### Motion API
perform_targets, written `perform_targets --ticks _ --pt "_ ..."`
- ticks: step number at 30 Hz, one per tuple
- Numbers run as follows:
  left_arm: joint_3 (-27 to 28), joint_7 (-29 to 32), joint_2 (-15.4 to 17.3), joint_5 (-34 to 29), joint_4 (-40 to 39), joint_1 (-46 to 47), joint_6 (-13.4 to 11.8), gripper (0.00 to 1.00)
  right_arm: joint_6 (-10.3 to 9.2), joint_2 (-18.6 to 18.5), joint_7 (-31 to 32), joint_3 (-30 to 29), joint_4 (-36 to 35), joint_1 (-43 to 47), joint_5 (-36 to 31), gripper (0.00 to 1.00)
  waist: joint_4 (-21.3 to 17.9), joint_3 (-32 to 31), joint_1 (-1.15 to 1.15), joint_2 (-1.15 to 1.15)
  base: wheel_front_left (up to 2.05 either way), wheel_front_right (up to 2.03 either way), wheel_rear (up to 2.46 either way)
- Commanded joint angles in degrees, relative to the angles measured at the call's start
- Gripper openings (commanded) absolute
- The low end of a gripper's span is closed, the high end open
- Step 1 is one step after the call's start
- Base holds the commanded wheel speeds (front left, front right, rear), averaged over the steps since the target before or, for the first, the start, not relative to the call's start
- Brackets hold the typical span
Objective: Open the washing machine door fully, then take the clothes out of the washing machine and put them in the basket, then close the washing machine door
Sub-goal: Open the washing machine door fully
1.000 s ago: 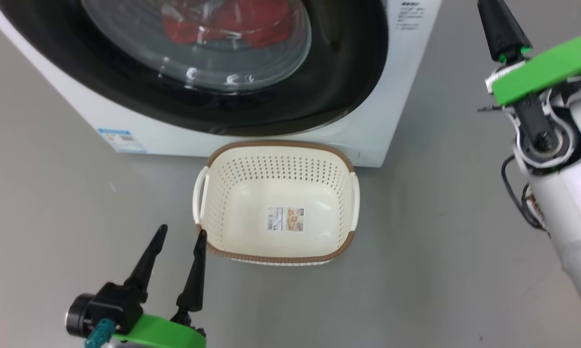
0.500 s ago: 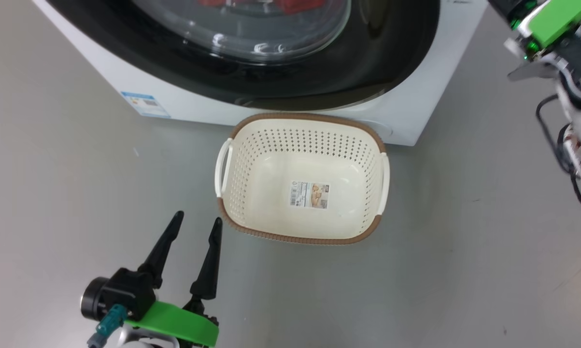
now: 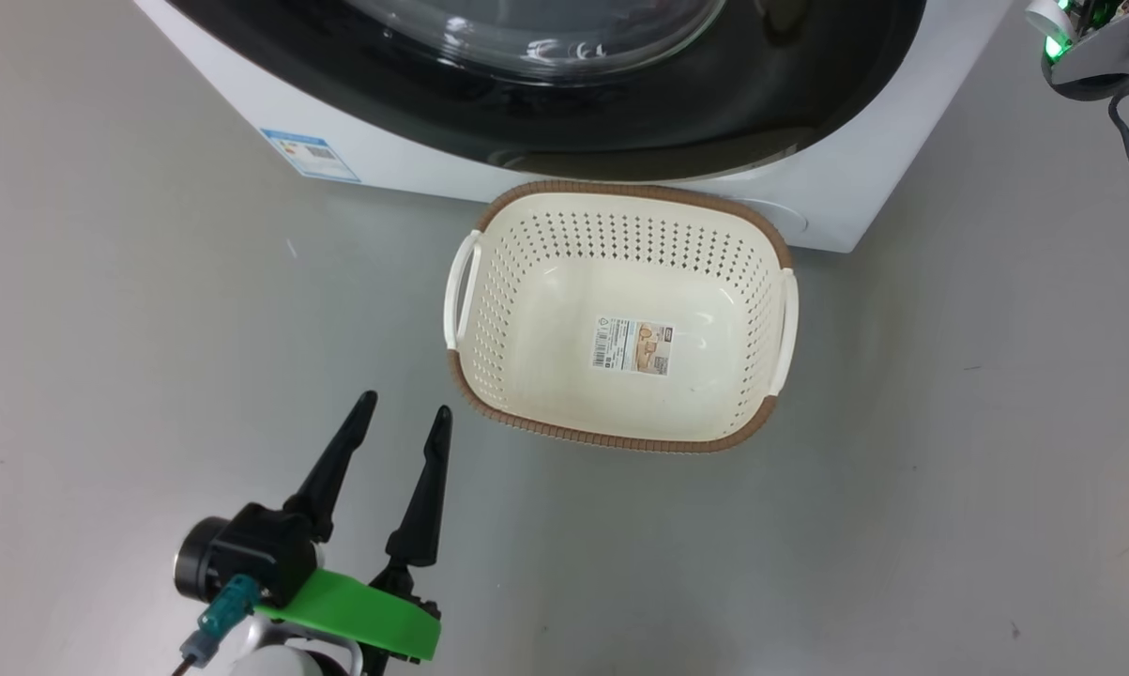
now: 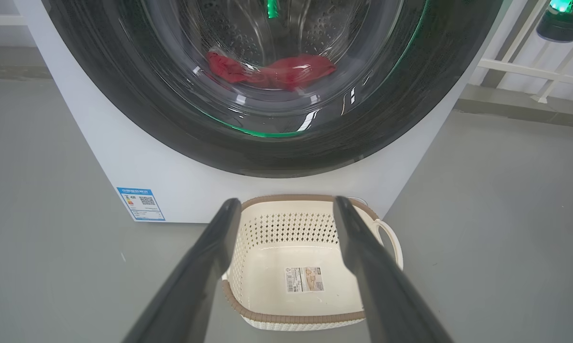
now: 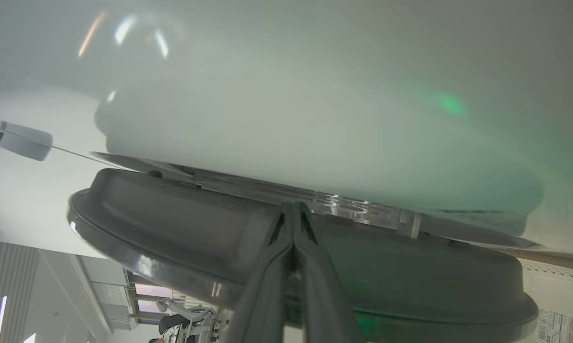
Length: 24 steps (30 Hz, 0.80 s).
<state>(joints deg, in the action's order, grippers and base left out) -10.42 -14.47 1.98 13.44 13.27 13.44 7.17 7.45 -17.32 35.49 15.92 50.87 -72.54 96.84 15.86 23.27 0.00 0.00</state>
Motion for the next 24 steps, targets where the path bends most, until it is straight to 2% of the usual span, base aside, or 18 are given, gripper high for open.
perform_targets --ticks 1,13,24 --pt "1.60 -0.52 0.90 0.43 -1.10 0.89 0.32 1.00 0.03 0.93 0.45 0.10 -1.10 -1.14 0.26 0.00 0.21 0.33 0.00 0.00 0.00 0.00 0.00" --pt "1.05 -0.52 0.89 1.24 -0.76 2.13 0.32 1.00 0.03 2.01 3.83 1.45 1.91 -2.87 0.02 0.00 0.22 1.12 0.00 0.00 0.00 0.00 0.00" --pt "0.96 -0.52 0.89 0.68 -0.56 1.03 0.32 1.00 0.03 3.03 5.63 2.68 -3.14 3.86 -0.61 0.00 -0.71 -1.75 0.00 0.00 0.00 0.00 0.00"
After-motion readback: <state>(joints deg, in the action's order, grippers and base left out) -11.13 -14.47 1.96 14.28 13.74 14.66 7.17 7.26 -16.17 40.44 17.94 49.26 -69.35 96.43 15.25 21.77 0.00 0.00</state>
